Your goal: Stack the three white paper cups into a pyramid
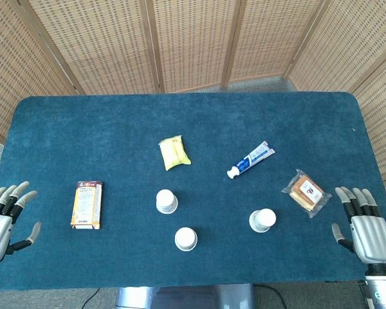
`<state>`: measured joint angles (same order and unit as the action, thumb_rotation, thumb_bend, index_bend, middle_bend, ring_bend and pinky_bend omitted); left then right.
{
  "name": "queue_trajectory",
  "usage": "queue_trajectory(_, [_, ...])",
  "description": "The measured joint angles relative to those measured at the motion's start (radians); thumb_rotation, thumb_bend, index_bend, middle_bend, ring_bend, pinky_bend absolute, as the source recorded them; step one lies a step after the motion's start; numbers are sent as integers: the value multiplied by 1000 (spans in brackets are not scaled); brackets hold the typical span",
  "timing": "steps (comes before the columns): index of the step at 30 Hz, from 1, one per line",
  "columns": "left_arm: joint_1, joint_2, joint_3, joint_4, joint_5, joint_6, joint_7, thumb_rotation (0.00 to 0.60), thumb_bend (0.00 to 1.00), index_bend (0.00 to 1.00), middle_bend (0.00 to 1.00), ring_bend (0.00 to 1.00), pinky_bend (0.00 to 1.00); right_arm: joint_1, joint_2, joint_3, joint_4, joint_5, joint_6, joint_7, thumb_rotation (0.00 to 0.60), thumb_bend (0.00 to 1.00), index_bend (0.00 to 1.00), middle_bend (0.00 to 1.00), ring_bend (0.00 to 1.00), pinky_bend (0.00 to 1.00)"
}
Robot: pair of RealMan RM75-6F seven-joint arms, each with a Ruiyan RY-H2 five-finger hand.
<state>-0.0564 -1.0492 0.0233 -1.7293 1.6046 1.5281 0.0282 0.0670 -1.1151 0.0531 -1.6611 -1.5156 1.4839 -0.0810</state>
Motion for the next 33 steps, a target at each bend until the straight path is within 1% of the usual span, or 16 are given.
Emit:
queue_trajectory(8, [-5, -9, 4, 21, 6, -16, -16, 397, 492, 154, 82, 80, 15, -3, 2, -2, 0, -4, 5, 0, 600, 443, 0, 0, 0, 0])
queue_trajectory(16, [-24, 8, 3, 14, 60, -10, -27, 393, 492, 145, 71, 73, 12, -17, 2, -2, 0, 0, 25, 11, 600, 445, 0, 0, 0, 0])
queue_trajectory(19, [-37, 19, 8, 16, 89, -16, -41, 392, 492, 134, 57, 54, 8, -18, 4, -3, -4, -1, 26, 5, 600, 444, 0, 0, 0, 0])
queue_trajectory(22, [-55, 27, 19, 27, 131, -32, -61, 391, 493, 96, 7, 5, 1, -19, 7, -5, -14, -3, 26, -6, 600, 444, 0, 0, 0, 0])
queue_trajectory(27, [-99, 42, 45, 43, 211, -76, -78, 387, 492, 39, 0, 0, 0, -17, 15, -5, -40, -4, 22, -32, 600, 443, 0, 0, 0, 0])
queue_trajectory(33, [-170, 53, 63, 45, 301, -138, -75, 390, 492, 33, 0, 0, 0, -10, 27, -1, -80, 0, 12, -69, 600, 444, 0, 0, 0, 0])
